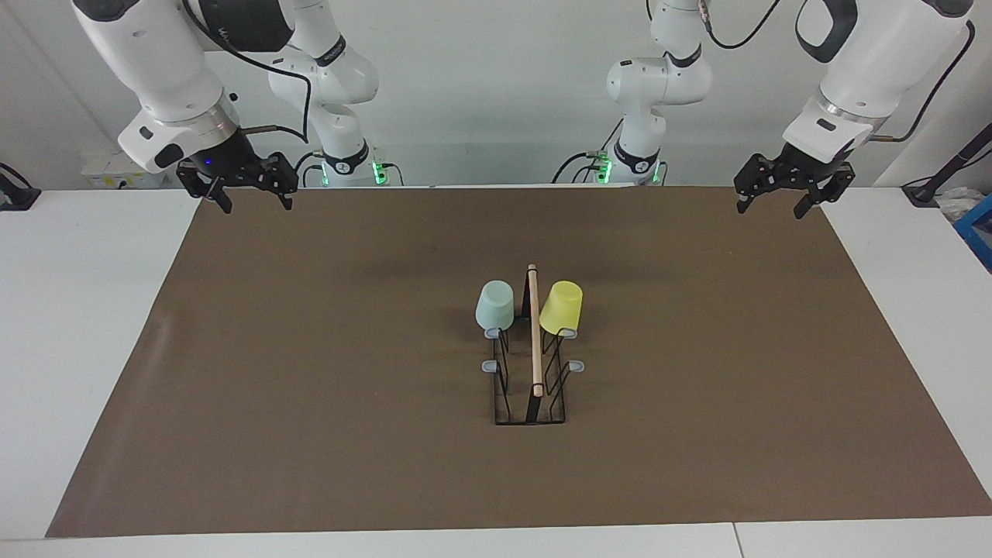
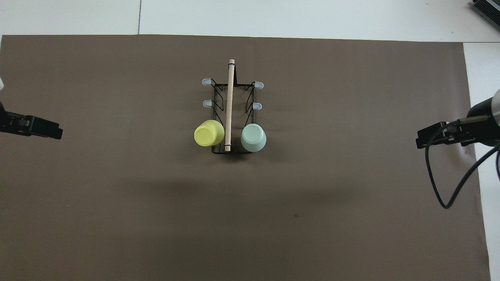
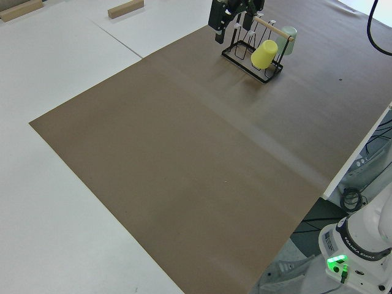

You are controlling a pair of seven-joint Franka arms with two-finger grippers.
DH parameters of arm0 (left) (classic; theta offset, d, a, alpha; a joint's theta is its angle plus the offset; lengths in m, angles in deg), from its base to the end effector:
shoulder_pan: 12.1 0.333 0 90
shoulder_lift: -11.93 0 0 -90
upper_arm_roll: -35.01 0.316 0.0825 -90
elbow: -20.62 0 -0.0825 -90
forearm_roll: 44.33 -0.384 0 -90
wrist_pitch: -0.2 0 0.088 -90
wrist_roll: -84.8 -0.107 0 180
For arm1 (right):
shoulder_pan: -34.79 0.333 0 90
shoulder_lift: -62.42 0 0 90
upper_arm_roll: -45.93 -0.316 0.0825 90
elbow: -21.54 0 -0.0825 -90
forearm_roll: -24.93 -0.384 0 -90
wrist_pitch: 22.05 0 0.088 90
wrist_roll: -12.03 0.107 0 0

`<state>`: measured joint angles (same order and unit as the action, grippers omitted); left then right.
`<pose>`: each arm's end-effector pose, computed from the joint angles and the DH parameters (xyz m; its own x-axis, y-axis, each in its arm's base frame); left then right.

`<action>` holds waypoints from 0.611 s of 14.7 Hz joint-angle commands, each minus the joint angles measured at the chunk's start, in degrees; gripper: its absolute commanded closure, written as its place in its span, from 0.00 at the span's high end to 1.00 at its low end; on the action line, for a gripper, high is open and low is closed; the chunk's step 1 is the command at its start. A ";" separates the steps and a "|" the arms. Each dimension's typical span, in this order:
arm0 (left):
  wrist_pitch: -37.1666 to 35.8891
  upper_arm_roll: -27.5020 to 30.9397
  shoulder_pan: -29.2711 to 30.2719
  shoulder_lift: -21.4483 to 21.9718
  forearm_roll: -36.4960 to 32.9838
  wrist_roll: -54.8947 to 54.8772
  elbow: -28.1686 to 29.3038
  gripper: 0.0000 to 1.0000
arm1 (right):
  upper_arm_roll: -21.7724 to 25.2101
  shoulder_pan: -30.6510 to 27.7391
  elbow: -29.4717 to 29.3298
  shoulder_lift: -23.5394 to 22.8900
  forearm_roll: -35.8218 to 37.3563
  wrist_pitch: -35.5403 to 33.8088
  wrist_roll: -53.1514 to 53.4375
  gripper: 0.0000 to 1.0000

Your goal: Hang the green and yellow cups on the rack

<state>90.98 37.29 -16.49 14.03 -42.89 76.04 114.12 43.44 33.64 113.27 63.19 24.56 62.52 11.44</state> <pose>0.5432 -0.0223 0.6170 0.9821 -0.1882 -0.0067 -0.1880 -0.9818 0.0279 0.5390 0.0135 0.6100 0.9932 0.0341 -0.1112 0.0335 -0.9994 -0.0070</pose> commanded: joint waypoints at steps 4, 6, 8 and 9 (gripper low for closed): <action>1.33 -0.26 0.25 0.80 -0.82 -0.11 1.42 1.00 | -0.24 -0.34 2.23 1.43 0.10 1.83 0.77 1.00; 1.42 -0.26 0.25 0.71 -0.82 -0.11 1.42 1.00 | -0.24 -0.43 1.70 1.25 0.19 1.92 0.94 1.00; 1.42 -0.26 0.25 0.71 -0.82 -0.11 1.42 1.00 | -0.15 -0.34 1.70 1.25 0.19 1.92 1.03 1.00; 1.42 -0.26 0.25 0.71 -0.82 -0.11 1.42 1.00 | -0.15 -0.08 1.78 1.43 0.19 1.92 1.03 1.00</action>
<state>91.00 37.27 -16.46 14.03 -42.89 76.03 114.12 43.49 33.64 113.70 63.31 24.56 63.47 11.46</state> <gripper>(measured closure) 0.000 0.000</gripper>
